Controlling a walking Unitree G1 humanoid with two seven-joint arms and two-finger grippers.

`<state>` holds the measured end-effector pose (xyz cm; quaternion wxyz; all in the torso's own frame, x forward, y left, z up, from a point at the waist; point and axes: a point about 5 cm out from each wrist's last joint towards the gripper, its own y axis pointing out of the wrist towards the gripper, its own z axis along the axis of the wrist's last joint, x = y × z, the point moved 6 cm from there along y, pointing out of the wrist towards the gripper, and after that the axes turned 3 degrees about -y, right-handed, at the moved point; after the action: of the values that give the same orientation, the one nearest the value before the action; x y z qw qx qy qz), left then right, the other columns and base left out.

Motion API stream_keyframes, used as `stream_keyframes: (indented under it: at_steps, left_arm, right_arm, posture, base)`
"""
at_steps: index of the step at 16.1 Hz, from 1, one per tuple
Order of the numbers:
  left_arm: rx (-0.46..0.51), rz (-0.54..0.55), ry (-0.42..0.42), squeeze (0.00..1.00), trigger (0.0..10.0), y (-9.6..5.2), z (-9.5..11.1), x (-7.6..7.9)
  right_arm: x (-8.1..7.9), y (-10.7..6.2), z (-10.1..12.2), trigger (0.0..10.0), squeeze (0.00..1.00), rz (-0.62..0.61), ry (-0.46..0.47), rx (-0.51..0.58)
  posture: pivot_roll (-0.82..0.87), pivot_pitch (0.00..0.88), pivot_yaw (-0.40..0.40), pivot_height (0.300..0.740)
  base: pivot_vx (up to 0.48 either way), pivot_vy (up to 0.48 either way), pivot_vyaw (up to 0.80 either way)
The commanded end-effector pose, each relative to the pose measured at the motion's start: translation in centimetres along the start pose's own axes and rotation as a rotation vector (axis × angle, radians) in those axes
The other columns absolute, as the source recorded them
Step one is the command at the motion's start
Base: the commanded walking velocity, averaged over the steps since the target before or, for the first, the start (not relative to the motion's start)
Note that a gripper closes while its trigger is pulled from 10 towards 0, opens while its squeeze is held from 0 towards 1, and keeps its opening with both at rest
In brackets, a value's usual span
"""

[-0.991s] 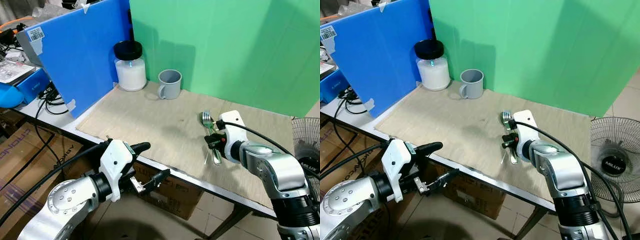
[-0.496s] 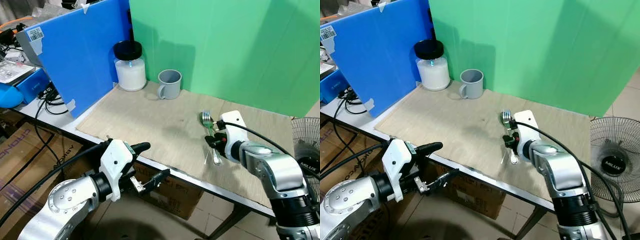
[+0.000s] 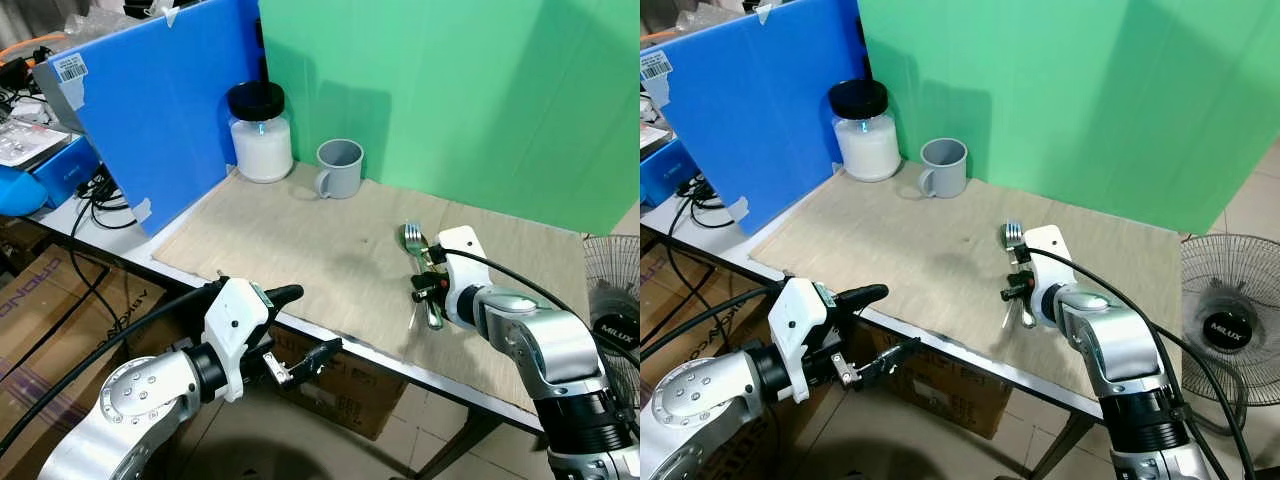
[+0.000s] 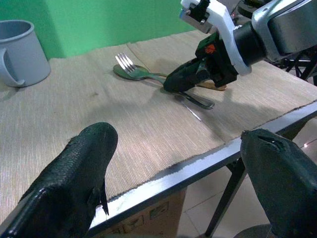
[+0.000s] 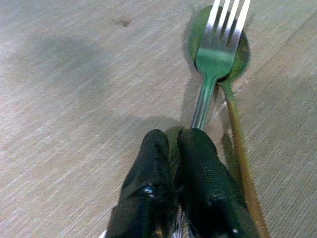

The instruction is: Setting the table

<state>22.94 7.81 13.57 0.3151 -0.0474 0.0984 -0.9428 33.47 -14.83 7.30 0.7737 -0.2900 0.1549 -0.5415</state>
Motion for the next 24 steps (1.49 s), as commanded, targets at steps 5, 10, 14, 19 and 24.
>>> stream_keyframes:
  at_steps: [5,10,14,19,24]
  left_arm:
    - [-0.015,-0.004,0.007,0.0,10.0,0.0,-0.2,0.0]
    - [-0.016,-0.009,0.011,0.0,10.0,0.0,-0.2,0.0]
    - [-0.008,0.0,0.02,0.0,10.0,-0.1,0.0,-0.3]
    - [-0.001,0.001,0.023,0.0,10.0,0.1,0.2,-0.4]
    - [-0.007,0.005,0.027,0.0,10.0,0.3,0.0,-0.4]
  right_arm:
    - [-0.5,0.4,-0.7,2.7,0.0,-0.006,-0.024,-0.027]
    - [-0.7,0.5,-1.0,1.9,0.0,-0.008,-0.029,-0.035]
    - [-1.1,-0.5,2.3,0.0,0.0,0.071,0.087,0.118]
    - [-0.6,-1.9,5.0,0.0,0.0,0.15,0.131,0.268]
    - [-1.1,-0.7,1.7,10.0,1.0,0.055,0.002,0.132]
  posture:
    - [-0.04,0.011,0.028,0.74]
    - [-0.04,0.006,0.028,0.74]
    - [-0.04,0.0,0.029,0.74]
    - [-0.04,0.0,0.037,0.74]
    - [-0.04,0.002,0.032,0.74]
  base:
    - [0.0,0.0,0.0]
    - [0.0,0.0,0.0]
    - [0.0,0.0,0.0]
    - [0.0,0.0,0.0]
    - [0.0,0.0,0.0]
